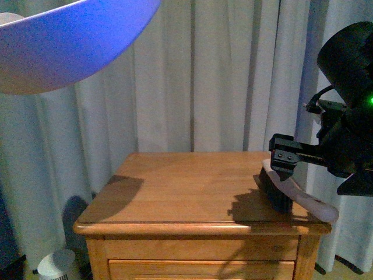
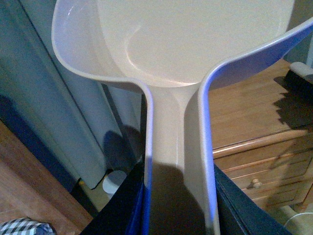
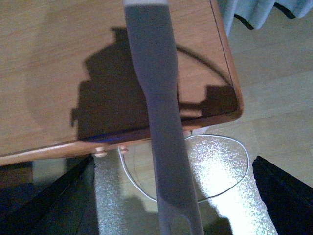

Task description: Clean up trash

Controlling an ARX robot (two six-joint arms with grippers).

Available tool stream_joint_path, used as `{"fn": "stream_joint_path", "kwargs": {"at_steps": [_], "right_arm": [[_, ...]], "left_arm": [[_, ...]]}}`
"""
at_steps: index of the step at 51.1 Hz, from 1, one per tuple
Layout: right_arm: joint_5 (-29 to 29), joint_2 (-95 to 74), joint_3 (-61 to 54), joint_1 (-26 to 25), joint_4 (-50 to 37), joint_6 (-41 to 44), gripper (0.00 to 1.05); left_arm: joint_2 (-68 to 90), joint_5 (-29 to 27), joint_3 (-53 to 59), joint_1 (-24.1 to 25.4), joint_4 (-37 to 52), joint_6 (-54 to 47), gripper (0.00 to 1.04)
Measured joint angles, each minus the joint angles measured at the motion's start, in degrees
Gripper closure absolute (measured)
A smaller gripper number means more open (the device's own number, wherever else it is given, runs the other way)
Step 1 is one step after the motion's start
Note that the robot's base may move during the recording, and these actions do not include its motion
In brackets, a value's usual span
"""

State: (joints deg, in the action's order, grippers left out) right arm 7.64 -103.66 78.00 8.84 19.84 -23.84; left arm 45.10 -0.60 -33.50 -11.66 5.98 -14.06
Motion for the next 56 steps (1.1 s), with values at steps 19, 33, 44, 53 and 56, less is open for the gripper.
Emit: {"fn": "stream_joint_path", "kwargs": {"at_steps": [19, 33, 44, 53, 56], "right_arm": [[0.46, -6.54, 1.88, 1.55, -0.79, -1.92, 0.07], [0.98, -7.52, 1.22, 1.57, -2.1, -2.21, 0.2], [0.66, -7.52, 1.07, 1.57, -2.16, -2.29, 0.48], [-0.02, -7.52, 0.44, 1.42, -2.75, -2.34, 0.79], [-0.11, -7.41, 0.07, 1.42, -2.93, -2.34, 0.84]], "left_arm": [[0.02, 0.0, 0.0, 0.0, 0.0, 0.0, 0.77], [0.02, 0.02, 0.02, 0.0, 0.0, 0.0, 0.77], [0.02, 0.0, 0.0, 0.0, 0.0, 0.0, 0.77], [0.0, 0.02, 0.0, 0.0, 0.0, 0.0, 0.77], [0.02, 0.0, 0.0, 0.0, 0.0, 0.0, 0.77]]}}
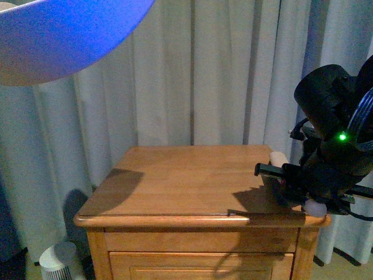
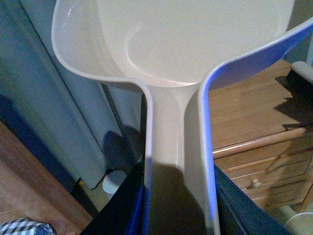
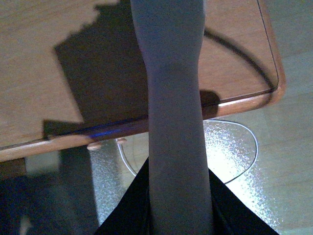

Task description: Clean up trash

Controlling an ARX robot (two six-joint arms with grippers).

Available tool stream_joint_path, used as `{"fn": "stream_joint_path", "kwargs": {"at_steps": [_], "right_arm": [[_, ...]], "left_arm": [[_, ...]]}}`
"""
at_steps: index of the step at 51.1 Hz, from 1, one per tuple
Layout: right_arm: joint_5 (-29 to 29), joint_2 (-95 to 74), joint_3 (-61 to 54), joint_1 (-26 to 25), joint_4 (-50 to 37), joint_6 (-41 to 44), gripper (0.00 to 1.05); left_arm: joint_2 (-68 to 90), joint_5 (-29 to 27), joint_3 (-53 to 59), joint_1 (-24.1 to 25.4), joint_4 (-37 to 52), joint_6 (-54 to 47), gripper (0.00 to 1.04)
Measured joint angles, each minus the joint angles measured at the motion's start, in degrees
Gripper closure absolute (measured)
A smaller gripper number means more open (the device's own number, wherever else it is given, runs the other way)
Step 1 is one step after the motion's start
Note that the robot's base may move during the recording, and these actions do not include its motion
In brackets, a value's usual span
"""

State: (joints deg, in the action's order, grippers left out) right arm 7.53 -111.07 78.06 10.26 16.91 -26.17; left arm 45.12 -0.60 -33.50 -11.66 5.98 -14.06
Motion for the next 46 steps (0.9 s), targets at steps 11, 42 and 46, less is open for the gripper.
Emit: {"fn": "stream_joint_path", "kwargs": {"at_steps": [11, 42, 46], "right_arm": [[1.25, 2.19, -0.83, -0.17, -1.44, 0.72, 0.84], [20.92, 46.88, -31.28, 4.83, -21.97, 21.18, 0.84], [24.13, 57.16, -38.36, 6.95, -18.86, 21.03, 0.85]], "left_arm": [[-0.02, 0.0, 0.0, 0.0, 0.0, 0.0, 0.77], [0.0, 0.02, 0.0, 0.0, 0.0, 0.0, 0.77], [0.0, -0.02, 0.0, 0.0, 0.0, 0.0, 0.77]]}}
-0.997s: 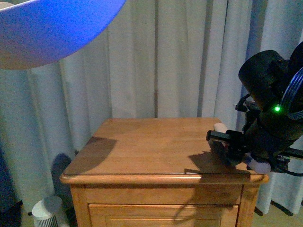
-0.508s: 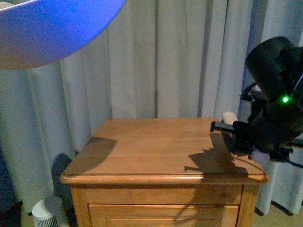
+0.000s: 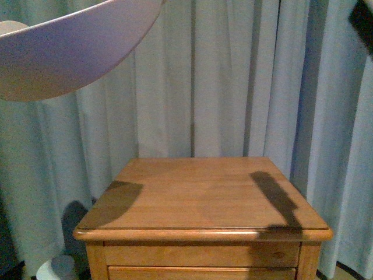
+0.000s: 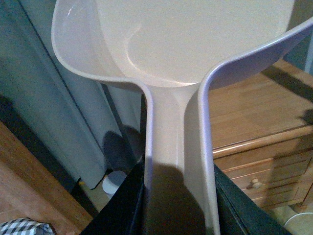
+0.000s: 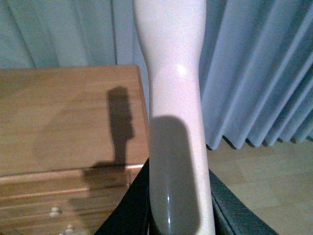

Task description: Clean up trash

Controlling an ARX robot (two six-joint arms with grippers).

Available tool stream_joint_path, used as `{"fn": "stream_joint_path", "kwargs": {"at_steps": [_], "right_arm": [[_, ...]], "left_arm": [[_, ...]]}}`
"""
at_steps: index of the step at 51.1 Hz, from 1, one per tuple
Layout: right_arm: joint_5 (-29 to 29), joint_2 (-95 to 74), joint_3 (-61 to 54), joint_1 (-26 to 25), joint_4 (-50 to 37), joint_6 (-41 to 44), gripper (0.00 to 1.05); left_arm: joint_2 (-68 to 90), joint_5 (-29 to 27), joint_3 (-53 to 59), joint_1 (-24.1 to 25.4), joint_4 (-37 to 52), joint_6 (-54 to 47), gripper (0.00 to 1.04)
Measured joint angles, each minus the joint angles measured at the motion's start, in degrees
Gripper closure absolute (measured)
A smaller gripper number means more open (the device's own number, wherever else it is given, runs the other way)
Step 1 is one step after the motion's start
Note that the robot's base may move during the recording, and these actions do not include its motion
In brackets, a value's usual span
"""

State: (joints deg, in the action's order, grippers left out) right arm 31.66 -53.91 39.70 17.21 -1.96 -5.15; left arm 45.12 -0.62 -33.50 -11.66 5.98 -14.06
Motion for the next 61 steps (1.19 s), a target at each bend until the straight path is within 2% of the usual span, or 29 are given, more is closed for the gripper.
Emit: {"fn": "stream_joint_path", "kwargs": {"at_steps": [6, 12, 36, 61], "right_arm": [[7.26, 12.15, -7.8, 3.67, 5.6, -1.11, 0.85], [10.43, 18.49, -11.34, 7.5, 9.29, -1.7, 0.85], [12.72, 18.82, -12.31, 10.4, 7.52, -1.9, 0.85], [12.94, 18.71, -12.31, 10.43, 7.52, -1.9, 0.85]], "left_arm": [[0.0, 0.07, 0.0, 0.02, 0.0, 0.0, 0.77], [0.0, 0.04, 0.0, 0.02, 0.0, 0.0, 0.77], [0.0, 0.02, 0.02, 0.04, 0.0, 0.0, 0.77], [-0.02, 0.02, 0.02, 0.04, 0.0, 0.02, 0.77]]}}
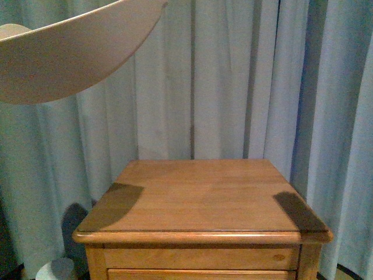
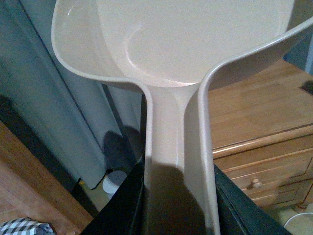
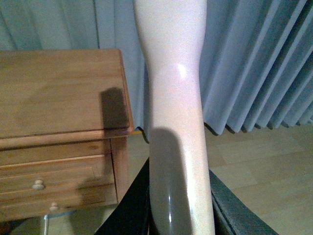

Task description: Clean up trash

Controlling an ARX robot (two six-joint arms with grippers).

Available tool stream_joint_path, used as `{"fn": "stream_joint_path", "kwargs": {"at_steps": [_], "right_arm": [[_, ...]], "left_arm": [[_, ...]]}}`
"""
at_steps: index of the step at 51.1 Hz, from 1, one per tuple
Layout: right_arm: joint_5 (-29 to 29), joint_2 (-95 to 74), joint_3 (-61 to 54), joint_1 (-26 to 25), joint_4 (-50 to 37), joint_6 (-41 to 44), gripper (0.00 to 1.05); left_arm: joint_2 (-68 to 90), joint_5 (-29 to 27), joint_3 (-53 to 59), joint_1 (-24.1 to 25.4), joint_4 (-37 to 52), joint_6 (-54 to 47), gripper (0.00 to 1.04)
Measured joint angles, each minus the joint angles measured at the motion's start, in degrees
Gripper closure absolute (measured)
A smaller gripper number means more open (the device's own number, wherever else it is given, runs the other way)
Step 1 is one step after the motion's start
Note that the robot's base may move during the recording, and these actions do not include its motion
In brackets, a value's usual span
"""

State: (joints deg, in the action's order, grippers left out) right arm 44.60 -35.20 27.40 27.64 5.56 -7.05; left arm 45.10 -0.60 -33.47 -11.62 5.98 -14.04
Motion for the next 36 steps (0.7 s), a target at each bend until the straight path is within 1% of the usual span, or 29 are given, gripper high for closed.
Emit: {"fn": "stream_joint_path", "kwargs": {"at_steps": [9, 17, 23, 36], "right_arm": [[0.85, 0.24, 0.0, -0.04, 0.0, -0.07, 0.85], [0.68, 0.35, 0.04, -0.04, -0.09, -0.09, 0.85], [-0.24, -0.37, 0.02, 0.24, -0.11, -0.02, 0.85], [0.39, -0.17, -0.04, 0.22, -0.15, -0.07, 0.85]], "left_arm": [[0.15, 0.83, -0.02, -0.13, 0.0, -0.04, 0.77], [0.13, -0.42, 0.0, 0.11, -0.02, 0.02, 0.77], [-0.11, -0.48, -0.02, 0.13, 0.0, 0.09, 0.77], [-0.13, 0.13, 0.0, 0.11, -0.04, 0.17, 0.77]]}}
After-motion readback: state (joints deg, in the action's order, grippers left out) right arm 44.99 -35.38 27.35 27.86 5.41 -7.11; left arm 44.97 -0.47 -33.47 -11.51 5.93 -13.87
